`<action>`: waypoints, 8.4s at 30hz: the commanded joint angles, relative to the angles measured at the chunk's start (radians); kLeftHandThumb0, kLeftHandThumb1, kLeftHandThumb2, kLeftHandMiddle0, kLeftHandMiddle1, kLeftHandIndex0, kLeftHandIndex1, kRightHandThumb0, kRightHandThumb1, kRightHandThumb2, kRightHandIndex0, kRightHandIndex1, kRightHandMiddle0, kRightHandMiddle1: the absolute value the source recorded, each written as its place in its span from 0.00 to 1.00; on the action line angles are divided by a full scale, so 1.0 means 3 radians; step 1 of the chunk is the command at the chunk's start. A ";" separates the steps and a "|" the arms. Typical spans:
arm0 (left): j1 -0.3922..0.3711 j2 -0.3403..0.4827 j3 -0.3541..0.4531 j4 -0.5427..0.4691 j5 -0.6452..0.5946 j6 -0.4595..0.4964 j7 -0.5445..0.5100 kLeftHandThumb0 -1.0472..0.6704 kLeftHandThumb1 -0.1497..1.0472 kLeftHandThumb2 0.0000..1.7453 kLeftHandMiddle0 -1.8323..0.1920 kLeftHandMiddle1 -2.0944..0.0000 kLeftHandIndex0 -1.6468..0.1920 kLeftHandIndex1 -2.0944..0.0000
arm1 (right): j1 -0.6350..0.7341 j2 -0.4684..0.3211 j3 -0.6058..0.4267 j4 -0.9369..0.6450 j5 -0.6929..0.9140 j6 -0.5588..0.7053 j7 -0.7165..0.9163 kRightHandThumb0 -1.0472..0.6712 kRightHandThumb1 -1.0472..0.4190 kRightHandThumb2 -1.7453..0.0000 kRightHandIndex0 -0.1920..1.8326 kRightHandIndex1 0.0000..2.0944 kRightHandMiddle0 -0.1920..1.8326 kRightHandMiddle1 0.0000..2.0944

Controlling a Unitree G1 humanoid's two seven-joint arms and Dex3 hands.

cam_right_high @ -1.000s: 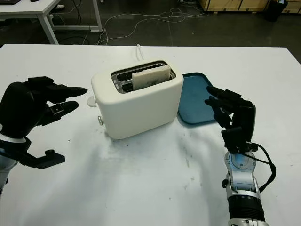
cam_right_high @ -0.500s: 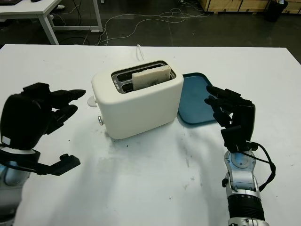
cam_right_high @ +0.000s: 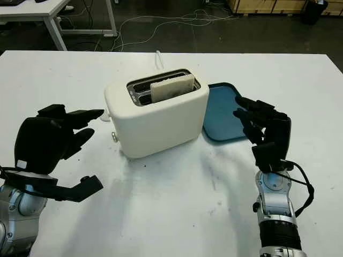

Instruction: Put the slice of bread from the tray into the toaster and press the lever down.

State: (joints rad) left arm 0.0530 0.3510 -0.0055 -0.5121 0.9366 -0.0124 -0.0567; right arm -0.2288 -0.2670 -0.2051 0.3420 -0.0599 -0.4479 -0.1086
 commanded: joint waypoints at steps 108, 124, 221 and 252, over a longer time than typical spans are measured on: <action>-0.0263 0.1010 -0.0676 0.1544 -0.0129 -0.0542 0.0014 0.48 0.89 0.16 0.55 0.38 0.51 0.62 | 0.0036 0.0033 -0.0113 -0.0123 0.0204 -0.0123 0.0141 0.30 0.09 0.89 0.66 0.08 0.64 0.00; -0.0235 0.1123 -0.0776 0.1658 -0.0224 -0.0632 0.0047 0.48 0.89 0.21 0.58 0.41 0.53 0.63 | 0.0028 0.0037 -0.0120 -0.0106 0.0185 -0.0149 0.0152 0.31 0.09 0.90 0.67 0.07 0.64 0.00; -0.0770 0.0596 -0.1642 0.1930 -0.0666 0.0219 -0.1176 0.43 0.89 0.34 0.47 0.85 0.46 0.93 | 0.0100 0.0014 -0.0146 -0.0166 0.0181 -0.0045 0.0159 0.32 0.09 0.89 0.67 0.07 0.64 0.00; -0.0549 0.0411 -0.0621 0.1399 -0.1070 -0.0390 0.0445 0.44 0.89 0.33 0.51 0.17 0.62 0.17 | 0.0063 0.0046 -0.0089 -0.0055 0.0146 -0.0100 0.0184 0.34 0.09 0.88 0.67 0.07 0.63 0.00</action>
State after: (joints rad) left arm -0.1181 0.4746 -0.1943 -0.0424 0.6220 -0.1019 0.0825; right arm -0.2043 -0.2584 -0.2327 0.3174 -0.0152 -0.4748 -0.0465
